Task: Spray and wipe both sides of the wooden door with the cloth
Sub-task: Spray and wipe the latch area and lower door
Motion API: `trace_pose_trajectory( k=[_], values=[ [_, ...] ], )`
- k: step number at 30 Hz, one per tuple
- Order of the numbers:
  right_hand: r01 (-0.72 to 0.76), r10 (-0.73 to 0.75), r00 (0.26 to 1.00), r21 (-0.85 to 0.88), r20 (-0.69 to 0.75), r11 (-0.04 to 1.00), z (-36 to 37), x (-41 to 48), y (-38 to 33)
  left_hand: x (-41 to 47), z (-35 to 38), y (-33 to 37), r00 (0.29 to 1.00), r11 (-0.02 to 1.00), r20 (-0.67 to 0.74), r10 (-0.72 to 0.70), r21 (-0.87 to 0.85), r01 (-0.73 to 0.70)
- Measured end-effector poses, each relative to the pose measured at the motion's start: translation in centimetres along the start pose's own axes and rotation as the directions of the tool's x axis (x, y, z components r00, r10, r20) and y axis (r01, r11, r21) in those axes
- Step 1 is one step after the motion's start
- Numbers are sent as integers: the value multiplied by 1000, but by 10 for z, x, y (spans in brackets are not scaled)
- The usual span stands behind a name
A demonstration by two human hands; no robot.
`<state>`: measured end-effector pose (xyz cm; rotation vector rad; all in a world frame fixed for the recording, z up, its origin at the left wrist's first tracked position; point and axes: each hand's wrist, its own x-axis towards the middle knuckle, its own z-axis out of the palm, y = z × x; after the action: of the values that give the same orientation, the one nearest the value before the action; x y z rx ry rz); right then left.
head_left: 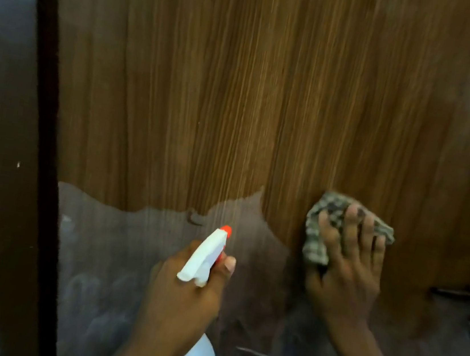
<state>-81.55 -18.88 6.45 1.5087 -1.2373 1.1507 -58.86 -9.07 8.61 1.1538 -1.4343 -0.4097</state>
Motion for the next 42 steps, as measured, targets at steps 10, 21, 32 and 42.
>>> trace_pose_trajectory(
  k=[10,21,32,42],
  values=[
    [375,-374,927,19,-40,927,16,1,-80,-22,-43,-51,982,1000,-186,28,-10,-30],
    [188,-176,979,121,-103,975,18,51,-155,-41,-85,-61,968,999,-249,-26,39,37],
    [226,-215,967,69,-138,972,26,4,-153,-49,-121,-81,969,997,-243,-36,56,51],
    [542,-527,840,143,-130,828,42,-15,-264,-64,-154,-85,970,998,-238,49,59,-36]
  ],
)
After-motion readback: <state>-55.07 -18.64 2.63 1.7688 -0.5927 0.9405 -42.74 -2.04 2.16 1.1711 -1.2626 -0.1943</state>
